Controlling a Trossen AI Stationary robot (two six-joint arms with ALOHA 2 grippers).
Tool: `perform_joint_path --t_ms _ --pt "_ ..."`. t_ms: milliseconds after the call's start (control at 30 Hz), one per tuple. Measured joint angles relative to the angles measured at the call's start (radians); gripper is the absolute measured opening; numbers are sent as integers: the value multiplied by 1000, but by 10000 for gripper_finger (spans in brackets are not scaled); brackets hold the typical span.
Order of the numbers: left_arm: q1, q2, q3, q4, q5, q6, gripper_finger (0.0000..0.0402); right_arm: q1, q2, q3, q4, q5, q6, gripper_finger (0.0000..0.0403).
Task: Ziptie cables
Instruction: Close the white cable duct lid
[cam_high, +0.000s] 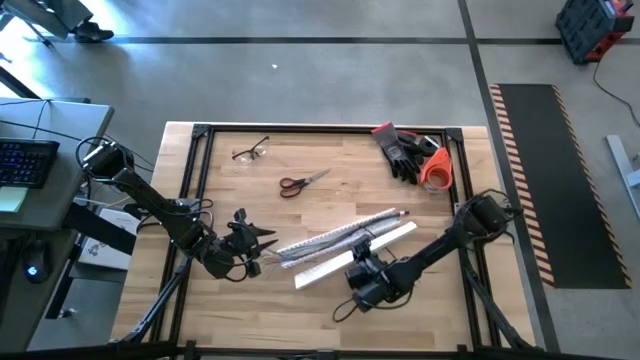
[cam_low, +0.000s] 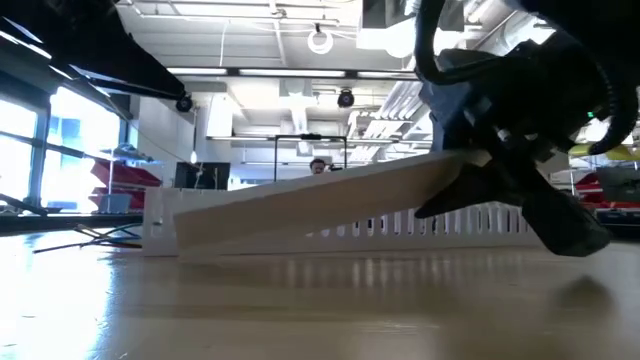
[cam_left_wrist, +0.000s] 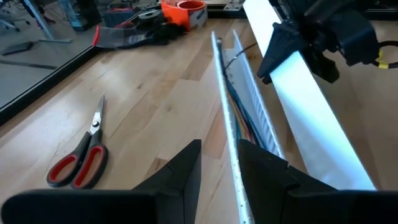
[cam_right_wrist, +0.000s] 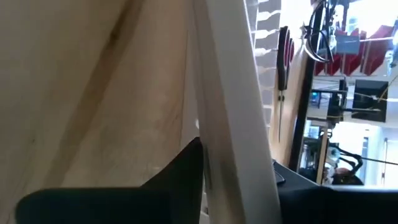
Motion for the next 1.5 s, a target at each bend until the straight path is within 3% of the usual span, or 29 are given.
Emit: perform_joint_path --t_ms 233,433,667,1067,1267,1400,1500 --pt "0 0 0 -1 0 0 90 -46 0 1 -5 -27 -42 79" --pt "0 0 0 -6 0 0 90 -66 0 1 -4 -179 -40 151" --pt "0 0 0 -7 -1 0 90 -52 -14 2 -9 -219 -40 232" --pt "2 0 0 -10 -3 -1 90 -60 -97 1 63 -673 119 299" --pt "2 0 0 -10 -2 -9 90 -86 -107 -1 103 -686 221 341" --pt "2 8 0 -14 6 -26 90 -56 -119 -21 208 -560 237 350" --pt "2 22 0 -12 6 -28 90 -27 -119 -91 338 -541 291 348"
